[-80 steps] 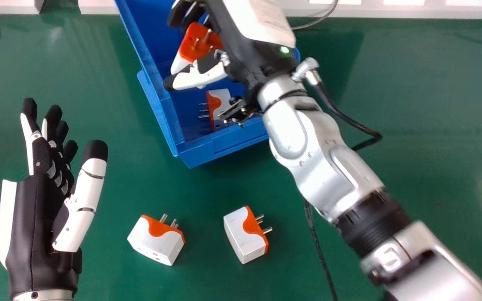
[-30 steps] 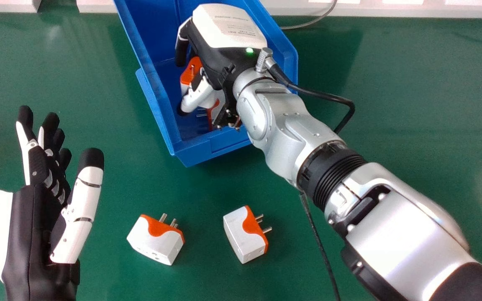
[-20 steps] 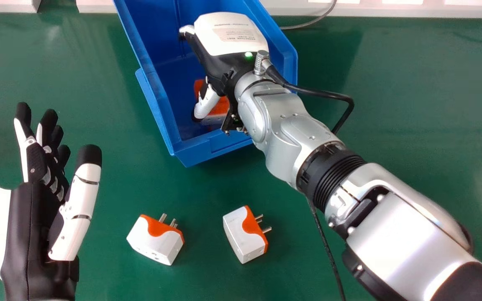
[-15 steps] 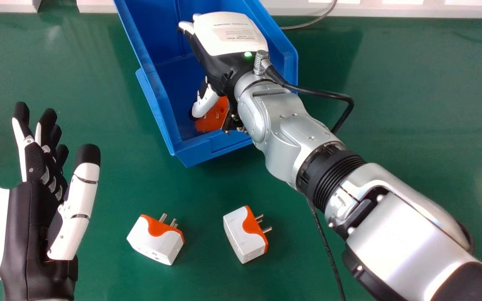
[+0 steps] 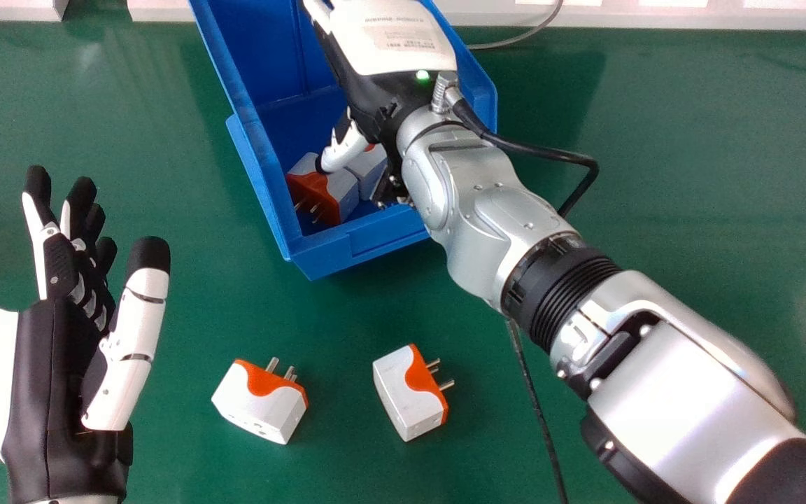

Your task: Pick all objects and put in blue box

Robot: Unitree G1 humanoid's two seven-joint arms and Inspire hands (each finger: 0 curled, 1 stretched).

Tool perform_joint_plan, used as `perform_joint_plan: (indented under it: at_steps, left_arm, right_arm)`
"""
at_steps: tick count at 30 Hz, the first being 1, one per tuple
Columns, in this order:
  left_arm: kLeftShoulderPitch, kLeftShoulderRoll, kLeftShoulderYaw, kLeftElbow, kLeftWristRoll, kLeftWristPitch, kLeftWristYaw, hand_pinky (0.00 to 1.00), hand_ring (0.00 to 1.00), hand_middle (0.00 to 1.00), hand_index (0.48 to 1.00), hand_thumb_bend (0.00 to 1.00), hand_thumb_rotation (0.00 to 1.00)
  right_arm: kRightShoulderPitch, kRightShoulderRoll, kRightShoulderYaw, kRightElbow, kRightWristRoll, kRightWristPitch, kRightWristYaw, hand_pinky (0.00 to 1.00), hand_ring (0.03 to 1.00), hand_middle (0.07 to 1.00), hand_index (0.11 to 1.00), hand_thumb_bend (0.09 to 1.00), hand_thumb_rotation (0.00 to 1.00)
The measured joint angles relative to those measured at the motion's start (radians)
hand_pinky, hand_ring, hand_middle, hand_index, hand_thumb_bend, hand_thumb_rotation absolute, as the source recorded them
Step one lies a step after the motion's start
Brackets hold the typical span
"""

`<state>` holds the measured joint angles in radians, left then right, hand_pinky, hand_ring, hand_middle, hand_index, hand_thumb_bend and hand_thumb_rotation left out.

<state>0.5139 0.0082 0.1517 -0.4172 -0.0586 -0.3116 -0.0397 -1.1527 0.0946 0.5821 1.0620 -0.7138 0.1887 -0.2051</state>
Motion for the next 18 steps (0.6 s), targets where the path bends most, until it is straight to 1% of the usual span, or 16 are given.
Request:
perform_joint_plan:
  at_steps: [3,5,9,10,12,13,15,16,18]
  left_arm:
    - [-0.002,0.0,0.0,0.002,0.0,0.0,0.0,1.0,1.0,1.0,0.989,0.42,0.63]
    - [-0.004,0.0,-0.001,0.002,0.001,0.0,0.001,1.0,1.0,1.0,0.992,0.41,0.63]
    - [-0.008,0.0,-0.003,0.003,0.0,0.001,0.001,1.0,1.0,1.0,0.993,0.41,0.62]
    - [-0.008,-0.001,-0.005,0.003,0.0,0.002,0.001,1.0,1.0,1.0,0.995,0.41,0.62]
    - [-0.009,-0.002,-0.008,0.004,0.0,0.003,0.001,1.0,1.0,1.0,0.996,0.42,0.62]
    - [-0.009,-0.002,-0.009,0.004,0.0,0.003,0.001,1.0,1.0,1.0,0.997,0.42,0.62]
    - [-0.009,-0.003,-0.009,0.004,0.0,0.002,0.002,1.0,1.0,1.0,0.995,0.42,0.62]
    - [-0.008,-0.005,-0.009,0.004,0.001,0.002,0.005,1.0,1.0,1.0,0.997,0.43,0.62]
    - [-0.004,-0.013,-0.01,0.005,0.007,0.001,0.014,1.0,1.0,1.0,0.993,0.44,0.62]
  right_arm:
    - [0.041,-0.027,-0.009,-0.097,-0.001,0.005,-0.007,0.82,0.95,0.981,0.952,0.374,0.01]
    - [0.092,-0.056,-0.017,-0.205,-0.005,0.019,-0.007,0.8,0.933,0.972,0.945,0.397,0.0]
    - [0.229,-0.128,-0.02,-0.466,-0.032,0.042,-0.006,0.79,0.908,0.947,0.925,0.424,0.02]
    - [0.269,-0.149,-0.022,-0.534,-0.038,0.041,-0.006,0.79,0.903,0.943,0.915,0.413,0.05]
    - [0.359,-0.187,-0.03,-0.671,-0.047,0.04,-0.004,0.75,0.883,0.927,0.885,0.409,0.11]
    - [0.408,-0.206,-0.034,-0.739,-0.048,0.039,-0.004,0.73,0.873,0.919,0.875,0.414,0.11]
    - [0.514,-0.246,-0.043,-0.87,-0.048,0.03,0.002,0.7,0.863,0.911,0.872,0.397,0.16]
    - [0.579,-0.268,-0.054,-0.936,-0.046,0.014,0.004,0.69,0.852,0.899,0.862,0.404,0.19]
    - [0.694,-0.301,-0.078,-1.033,-0.027,-0.032,0.003,0.69,0.84,0.881,0.84,0.428,0.21]
